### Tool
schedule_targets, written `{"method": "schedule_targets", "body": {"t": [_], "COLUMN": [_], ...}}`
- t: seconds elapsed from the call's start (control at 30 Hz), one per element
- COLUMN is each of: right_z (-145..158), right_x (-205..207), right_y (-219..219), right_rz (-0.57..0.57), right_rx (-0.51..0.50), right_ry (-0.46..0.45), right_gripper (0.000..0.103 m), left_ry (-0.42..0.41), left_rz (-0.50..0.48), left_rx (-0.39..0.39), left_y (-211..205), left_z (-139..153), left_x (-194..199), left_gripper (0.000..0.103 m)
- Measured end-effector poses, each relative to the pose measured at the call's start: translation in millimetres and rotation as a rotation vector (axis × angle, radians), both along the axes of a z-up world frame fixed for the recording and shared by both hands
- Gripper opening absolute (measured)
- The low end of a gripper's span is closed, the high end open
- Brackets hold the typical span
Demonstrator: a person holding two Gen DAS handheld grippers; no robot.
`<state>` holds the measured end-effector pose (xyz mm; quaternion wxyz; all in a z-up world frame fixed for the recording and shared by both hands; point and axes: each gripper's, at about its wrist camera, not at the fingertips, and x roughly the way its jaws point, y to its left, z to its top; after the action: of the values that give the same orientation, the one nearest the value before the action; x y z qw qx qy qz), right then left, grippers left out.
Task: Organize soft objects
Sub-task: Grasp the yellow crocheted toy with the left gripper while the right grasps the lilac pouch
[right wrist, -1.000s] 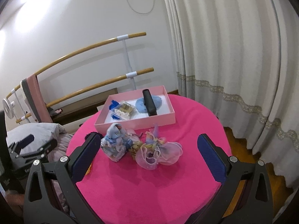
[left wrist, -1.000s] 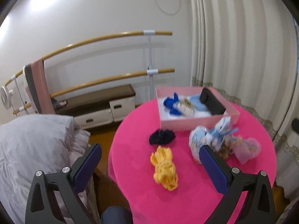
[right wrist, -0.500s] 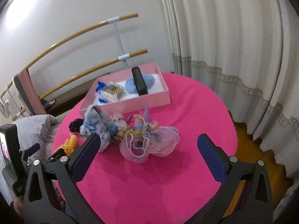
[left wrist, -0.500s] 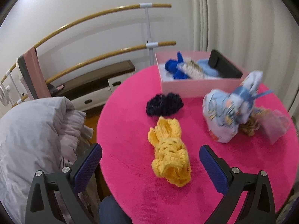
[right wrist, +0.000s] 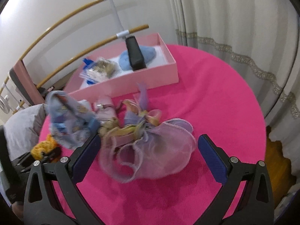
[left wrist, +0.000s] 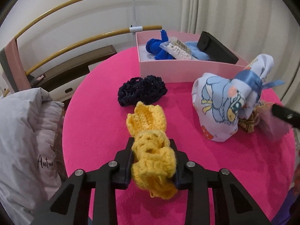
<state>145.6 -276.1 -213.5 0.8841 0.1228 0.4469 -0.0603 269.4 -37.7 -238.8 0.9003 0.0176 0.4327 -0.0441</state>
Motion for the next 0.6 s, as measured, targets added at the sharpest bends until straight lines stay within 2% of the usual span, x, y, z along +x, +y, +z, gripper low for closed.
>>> {"method": "schedule_targets", "body": {"t": [0.1, 0.13, 0.2, 0.33, 0.43, 0.5, 0.57, 0.6], "right_z": [-15.9, -20.7, -21.1, -19.4, -20.4, -24.2, -23.4, -22.3], "right_x": [9.5, 11.5, 12.8, 21.0, 28.4, 34.0, 34.0, 33.2], "right_y": [-1.9, -2.4, -1.3, 6.4, 12.7, 17.6, 20.5, 20.6], "right_rz": [0.007, 0.003, 0.003, 0.033, 0.065, 0.089, 0.107, 0.113], "right_rx": [-0.001, -0.014, -0.047, -0.088, -0.105, -0.11, -0.108, -0.094], "right_ry": [0.051, 0.064, 0.057, 0.056, 0.054, 0.055, 0.04, 0.033], "right_gripper": [0.098, 0.093, 0.091, 0.08, 0.079, 0.074, 0.05, 0.043], "left_ry": [-0.004, -0.004, -0.001, -0.001, -0.004, -0.007, -0.011, -0.014], "left_rz": [0.002, 0.004, 0.008, 0.007, 0.003, 0.001, -0.001, 0.0], "left_rx": [0.002, 0.002, 0.0, -0.001, -0.002, 0.0, 0.001, 0.001], "left_y": [1.2, 2.0, 3.0, 1.5, 0.0, -1.0, -0.5, -0.3], "left_z": [0.9, 1.0, -0.1, 1.0, 2.3, 3.9, 5.9, 7.2], "left_x": [-0.1, -0.6, -0.1, -4.4, -5.6, -7.1, -8.4, -9.4], "left_gripper": [0.03, 0.03, 0.03, 0.03, 0.03, 0.03, 0.03, 0.03]}}
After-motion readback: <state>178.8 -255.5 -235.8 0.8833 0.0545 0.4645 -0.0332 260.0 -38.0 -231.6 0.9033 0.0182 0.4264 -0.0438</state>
